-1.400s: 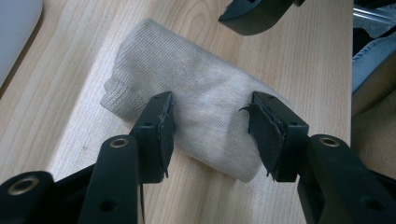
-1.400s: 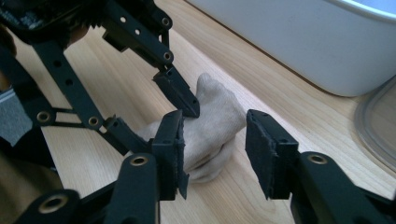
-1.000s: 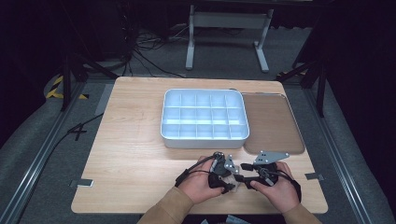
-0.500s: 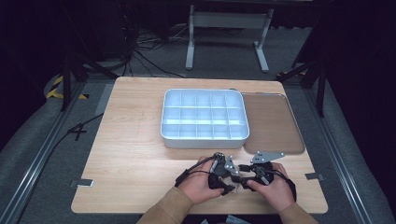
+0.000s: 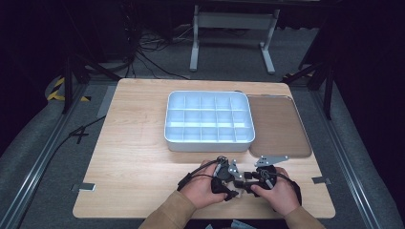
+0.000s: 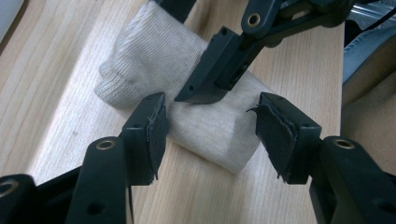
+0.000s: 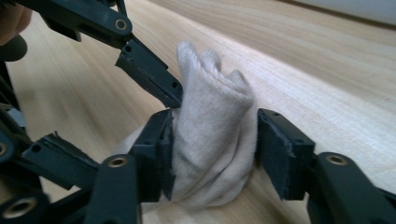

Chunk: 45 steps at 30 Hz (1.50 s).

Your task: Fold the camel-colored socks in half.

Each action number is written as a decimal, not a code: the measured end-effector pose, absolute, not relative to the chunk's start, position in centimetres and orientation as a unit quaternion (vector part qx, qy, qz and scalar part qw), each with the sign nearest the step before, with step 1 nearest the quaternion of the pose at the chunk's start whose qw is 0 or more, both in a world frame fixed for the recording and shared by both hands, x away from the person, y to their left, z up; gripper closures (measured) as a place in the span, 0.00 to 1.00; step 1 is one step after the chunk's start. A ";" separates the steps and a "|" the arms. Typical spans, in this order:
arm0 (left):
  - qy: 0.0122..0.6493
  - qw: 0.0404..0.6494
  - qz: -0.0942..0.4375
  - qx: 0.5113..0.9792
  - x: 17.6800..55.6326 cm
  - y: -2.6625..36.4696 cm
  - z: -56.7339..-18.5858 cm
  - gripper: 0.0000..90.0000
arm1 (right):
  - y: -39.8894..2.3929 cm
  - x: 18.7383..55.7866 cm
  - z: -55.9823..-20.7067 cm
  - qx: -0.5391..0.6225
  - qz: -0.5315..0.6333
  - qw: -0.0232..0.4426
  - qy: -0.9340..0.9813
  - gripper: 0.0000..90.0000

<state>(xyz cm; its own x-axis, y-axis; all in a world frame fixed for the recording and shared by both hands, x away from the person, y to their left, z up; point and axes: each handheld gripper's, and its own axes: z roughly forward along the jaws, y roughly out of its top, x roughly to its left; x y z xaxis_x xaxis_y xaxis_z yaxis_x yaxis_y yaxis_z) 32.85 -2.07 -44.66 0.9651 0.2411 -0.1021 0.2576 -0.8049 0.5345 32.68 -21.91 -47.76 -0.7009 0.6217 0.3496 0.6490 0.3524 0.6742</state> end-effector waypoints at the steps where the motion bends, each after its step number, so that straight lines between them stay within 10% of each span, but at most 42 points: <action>1: 0.130 0.282 -0.015 0.950 32.9 -1.9 -44.6 0.47 | -21.9 32.7 -47.8 -0.388 -0.419 0.018 -0.821 0.55; 16: 0.163 0.296 0.012 0.941 32.9 2.7 -43.4 0.46 | -22.0 32.9 -47.6 -0.379 -0.421 0.049 -0.822 0.81; 45: 0.270 0.337 0.086 0.898 30.9 10.5 -43.7 0.47 | -22.2 32.1 -44.0 -0.366 -0.415 0.018 -0.833 0.85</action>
<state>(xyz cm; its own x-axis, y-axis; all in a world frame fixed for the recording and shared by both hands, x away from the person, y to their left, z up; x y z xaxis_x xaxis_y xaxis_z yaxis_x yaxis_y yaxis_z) 30.95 10.55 -43.67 0.8392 0.5432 -0.0266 0.4269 -0.6276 0.6510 32.09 -22.21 -44.01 -0.7312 0.5945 0.3346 0.6251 0.3874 0.6776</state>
